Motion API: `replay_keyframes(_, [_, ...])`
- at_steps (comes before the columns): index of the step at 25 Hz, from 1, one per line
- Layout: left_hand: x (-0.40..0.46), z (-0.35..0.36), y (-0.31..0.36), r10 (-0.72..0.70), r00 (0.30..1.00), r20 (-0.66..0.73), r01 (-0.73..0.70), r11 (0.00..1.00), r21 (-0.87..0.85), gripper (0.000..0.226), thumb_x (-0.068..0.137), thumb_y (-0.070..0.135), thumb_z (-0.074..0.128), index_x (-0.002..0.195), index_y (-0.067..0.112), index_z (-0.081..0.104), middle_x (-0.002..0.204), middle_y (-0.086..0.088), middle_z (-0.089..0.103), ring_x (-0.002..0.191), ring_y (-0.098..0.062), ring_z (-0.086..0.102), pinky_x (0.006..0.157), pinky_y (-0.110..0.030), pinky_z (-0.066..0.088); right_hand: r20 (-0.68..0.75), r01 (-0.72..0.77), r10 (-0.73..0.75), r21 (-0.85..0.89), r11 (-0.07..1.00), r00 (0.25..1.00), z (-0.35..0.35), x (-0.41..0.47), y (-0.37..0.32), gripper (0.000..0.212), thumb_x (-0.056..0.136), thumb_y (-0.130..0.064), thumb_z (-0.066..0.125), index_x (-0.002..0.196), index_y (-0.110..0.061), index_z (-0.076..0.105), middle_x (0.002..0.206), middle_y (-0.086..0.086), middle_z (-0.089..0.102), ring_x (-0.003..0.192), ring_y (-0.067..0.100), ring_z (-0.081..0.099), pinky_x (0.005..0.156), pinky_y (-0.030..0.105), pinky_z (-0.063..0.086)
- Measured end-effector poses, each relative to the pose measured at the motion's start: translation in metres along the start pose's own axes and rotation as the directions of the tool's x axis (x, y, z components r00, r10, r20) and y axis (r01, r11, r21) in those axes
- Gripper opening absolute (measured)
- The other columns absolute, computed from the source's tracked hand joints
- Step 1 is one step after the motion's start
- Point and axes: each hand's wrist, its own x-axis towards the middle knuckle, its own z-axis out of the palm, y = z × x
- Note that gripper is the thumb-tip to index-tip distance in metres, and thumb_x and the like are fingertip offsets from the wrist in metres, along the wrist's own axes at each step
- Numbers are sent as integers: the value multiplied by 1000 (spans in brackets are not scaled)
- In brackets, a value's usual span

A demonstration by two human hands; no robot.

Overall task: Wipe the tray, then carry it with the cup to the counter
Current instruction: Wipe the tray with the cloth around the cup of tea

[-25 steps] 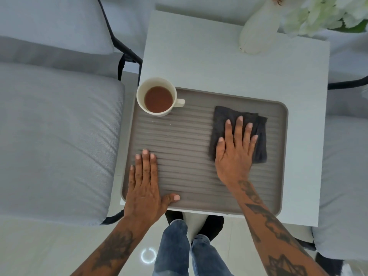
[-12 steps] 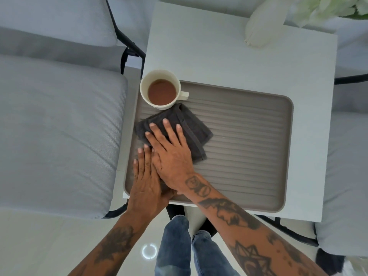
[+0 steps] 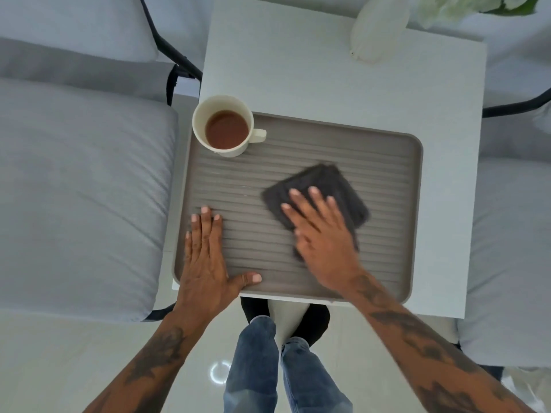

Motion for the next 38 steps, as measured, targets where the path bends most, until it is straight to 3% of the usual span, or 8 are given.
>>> replay_keyframes(6, [-1, -1, 6, -4, 1000, 29, 2, 998, 62, 135, 60, 90, 44, 155, 7, -5, 164, -12, -15, 150, -25, -19, 122, -47, -2, -11, -331, 331, -63, 942, 944, -18, -63, 56, 51, 98, -32, 33, 149, -29, 34, 162, 10, 20, 150, 38, 9, 116, 62, 16])
replay_keyframes(9, [0, -3, 10, -18, 999, 30, 16, 997, 80, 135, 60, 88, 44, 154, 5, -5, 163, -13, -15, 150, -27, -18, 122, -45, -5, 38, -65, 65, 7, 998, 997, -3, -38, -4, 51, 96, -29, 38, 146, -26, 41, 159, 7, 30, 148, 41, 17, 114, 65, 19])
replay_keyframes(12, [-1, -4, 12, 0, 999, 39, -5, 990, 138, 115, 76, 62, 57, 153, 2, -4, 162, -16, -14, 149, -32, -16, 122, -52, 2, 149, 285, -294, 80, 955, 944, 15, -33, -68, 48, 95, -28, 43, 143, -29, 45, 160, -2, 27, 151, 33, 12, 119, 59, 15])
replay_keyframes(20, [-3, -13, 14, -34, 997, 67, 21, 983, 184, 139, 54, 95, 30, 154, 6, -6, 163, -12, -17, 150, -27, -17, 123, -44, 0, 343, 241, -252, 76, 968, 905, -29, -72, 9, 60, 96, -20, 38, 153, -26, 22, 155, -12, 38, 151, 11, 11, 123, 46, 15])
replay_keyframes(25, [-3, -11, 12, -27, 997, 66, 16, 986, 163, 138, 57, 93, 36, 154, 7, -11, 162, -11, -21, 149, -25, -22, 123, -42, -5, 361, 0, -30, 83, 997, 932, -48, -116, 37, 55, 97, -26, 29, 152, -32, 23, 158, -2, 31, 151, 8, 6, 122, 40, 11])
replay_keyframes(30, [-2, -12, 15, -33, 998, 60, 19, 974, 224, 131, 67, 86, 43, 153, 5, -13, 161, -14, -22, 149, -29, -20, 123, -43, -4, 285, 191, -226, 146, 971, 932, -26, -78, -27, 62, 93, -16, 44, 153, -17, 26, 156, -8, 37, 151, 19, 13, 122, 47, 16])
replay_keyframes(34, [-1, -10, 21, -46, 998, 44, 33, 965, 261, 103, 89, 51, 51, 152, 2, -14, 160, -19, -22, 149, -32, -19, 123, -44, -4, 279, 271, -315, 185, 945, 907, -6, -33, -76, 69, 87, -17, 45, 153, -17, 23, 154, -6, 40, 152, 21, 13, 123, 49, 11])
replay_keyframes(38, [5, -32, 19, -42, 986, 164, 10, 981, 194, 106, 82, 47, 62, 155, 10, -5, 163, -13, -17, 151, -28, -10, 121, -41, 3, 275, 293, -352, 233, 927, 895, -8, -29, -67, 65, 91, -16, 45, 153, -20, 25, 154, -8, 39, 151, 17, 12, 124, 47, 12])
